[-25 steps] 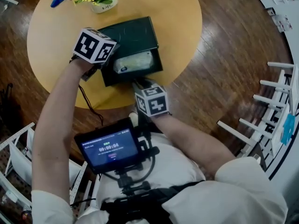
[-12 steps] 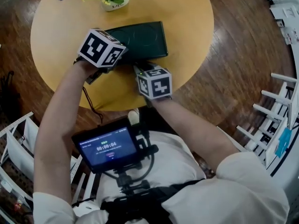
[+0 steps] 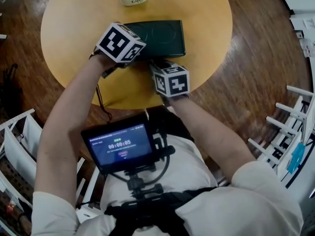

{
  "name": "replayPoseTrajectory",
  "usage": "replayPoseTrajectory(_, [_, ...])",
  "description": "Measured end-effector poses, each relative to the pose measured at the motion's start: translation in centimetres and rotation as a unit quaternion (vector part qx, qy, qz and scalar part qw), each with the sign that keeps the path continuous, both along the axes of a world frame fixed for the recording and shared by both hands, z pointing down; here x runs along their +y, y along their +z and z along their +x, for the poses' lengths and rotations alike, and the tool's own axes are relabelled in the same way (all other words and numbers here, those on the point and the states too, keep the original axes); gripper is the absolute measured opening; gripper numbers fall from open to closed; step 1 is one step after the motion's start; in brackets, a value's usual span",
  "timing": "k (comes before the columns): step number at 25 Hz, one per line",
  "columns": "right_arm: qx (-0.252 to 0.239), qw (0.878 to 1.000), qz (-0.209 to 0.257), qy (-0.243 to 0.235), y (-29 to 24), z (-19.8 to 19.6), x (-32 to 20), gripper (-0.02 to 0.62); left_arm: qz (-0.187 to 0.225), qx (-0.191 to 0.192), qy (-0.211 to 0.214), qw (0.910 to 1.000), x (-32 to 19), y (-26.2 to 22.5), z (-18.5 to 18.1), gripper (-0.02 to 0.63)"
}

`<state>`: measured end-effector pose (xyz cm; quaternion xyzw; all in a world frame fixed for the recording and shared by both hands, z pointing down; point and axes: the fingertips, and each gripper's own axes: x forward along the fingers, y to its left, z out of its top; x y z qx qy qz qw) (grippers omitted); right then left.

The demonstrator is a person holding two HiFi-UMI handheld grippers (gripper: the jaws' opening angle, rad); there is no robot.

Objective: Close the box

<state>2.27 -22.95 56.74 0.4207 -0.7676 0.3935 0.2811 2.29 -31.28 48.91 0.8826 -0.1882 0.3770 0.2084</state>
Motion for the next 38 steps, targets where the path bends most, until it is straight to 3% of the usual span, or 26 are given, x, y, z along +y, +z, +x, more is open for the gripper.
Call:
replayPoseTrajectory(3, [0.012,1.000,-0.006,-0.006,0.6,0.6,0.2,0.098,0.011,0.010,-0.022,0.9997,-1.2,0.2,-0.5,0.072])
replayPoseTrajectory(8, [0.018,1.000,0.015,0.015,-0.3,2.8,0.3,0.098,0.053,0.048,-0.094,0.9931,-2.7,-1.8,-2.2,0.071])
replayPoseTrajectory(15, [0.031,0.996,0.078,0.001,-6.6,-1.3,12.2,0.097,0.086,0.089,-0.180,0.9758,11.0,-6.5,-11.0,0.071])
replayPoseTrajectory(20, [0.041,0.994,0.100,-0.004,-8.6,-1.0,17.7,0.098,0.085,0.107,-0.227,0.9642,18.3,-6.1,-14.0,0.071])
replayPoseTrajectory(29, [0.045,0.992,0.114,0.020,-10.0,3.0,22.9,0.097,0.077,0.129,-0.317,0.9365,27.6,-5.0,-15.3,0.071])
replayPoseTrajectory(38, [0.039,0.991,0.124,0.021,-11.2,9.2,24.8,0.091,0.068,0.105,-0.318,0.9397,31.6,-5.5,-9.7,0.071])
